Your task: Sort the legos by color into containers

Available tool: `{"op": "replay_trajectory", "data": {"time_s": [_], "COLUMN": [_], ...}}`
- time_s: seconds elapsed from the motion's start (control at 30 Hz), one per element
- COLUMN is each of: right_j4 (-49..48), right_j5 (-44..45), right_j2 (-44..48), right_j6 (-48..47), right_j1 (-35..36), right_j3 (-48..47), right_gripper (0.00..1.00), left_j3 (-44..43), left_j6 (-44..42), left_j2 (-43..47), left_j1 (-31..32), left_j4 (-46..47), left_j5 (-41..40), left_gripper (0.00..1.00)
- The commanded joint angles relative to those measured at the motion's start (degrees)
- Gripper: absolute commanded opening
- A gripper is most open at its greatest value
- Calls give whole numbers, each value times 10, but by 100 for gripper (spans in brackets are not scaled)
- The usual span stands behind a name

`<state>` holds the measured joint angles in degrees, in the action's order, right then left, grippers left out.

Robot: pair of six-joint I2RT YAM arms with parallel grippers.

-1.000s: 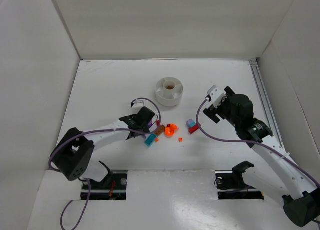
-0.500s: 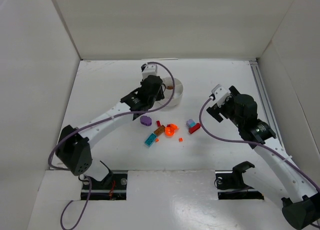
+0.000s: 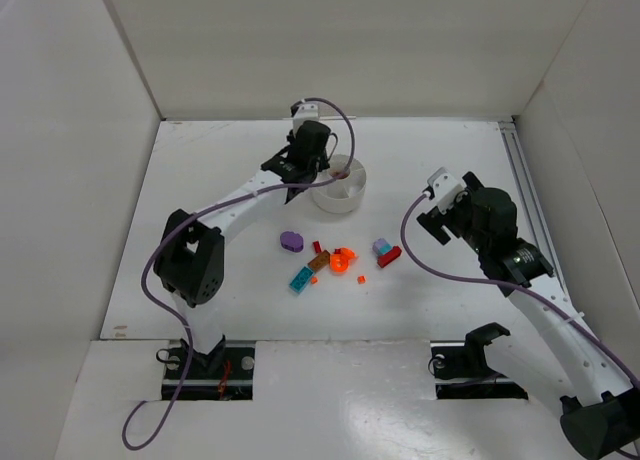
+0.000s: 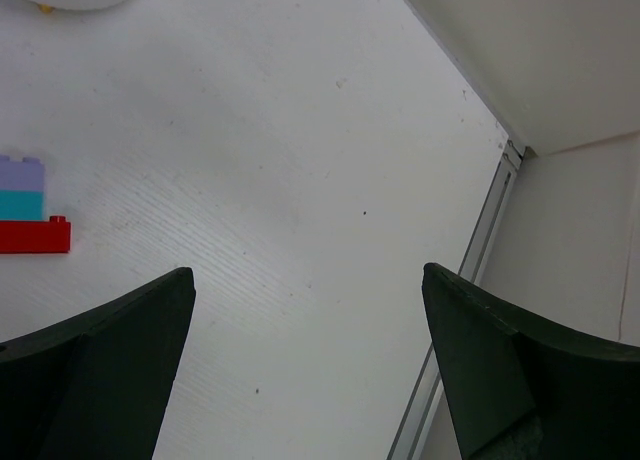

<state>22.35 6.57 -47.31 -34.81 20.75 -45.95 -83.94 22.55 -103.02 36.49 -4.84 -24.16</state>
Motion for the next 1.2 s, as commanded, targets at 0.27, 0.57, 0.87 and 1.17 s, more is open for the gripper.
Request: {"op": "replay_trajectory", "data": {"time_s": [0.27, 0.57, 0.87, 1.17], "right_j4": [-8, -13, -13, -13], "right_j5": [11, 6, -16, -33], "right_j2": [-9, -25, -31, 6], "right_j6": [-11, -11, -17, -22], "right_j1": [-8, -8, -8, -8], "right_j3": [-25, -30, -30, -19], "right_gripper": [99, 99, 99, 99], "left_j3": [-2, -17, 9, 55], "left_j6": [-159, -164, -157, -151], "left_j2": [-32, -70, -59, -5], "left_j1": [-67, -67, -67, -67], "left_j4": [171, 164, 149, 132], "left_j5": [183, 183, 170, 186], "left_gripper": [0, 0, 23, 53]}}
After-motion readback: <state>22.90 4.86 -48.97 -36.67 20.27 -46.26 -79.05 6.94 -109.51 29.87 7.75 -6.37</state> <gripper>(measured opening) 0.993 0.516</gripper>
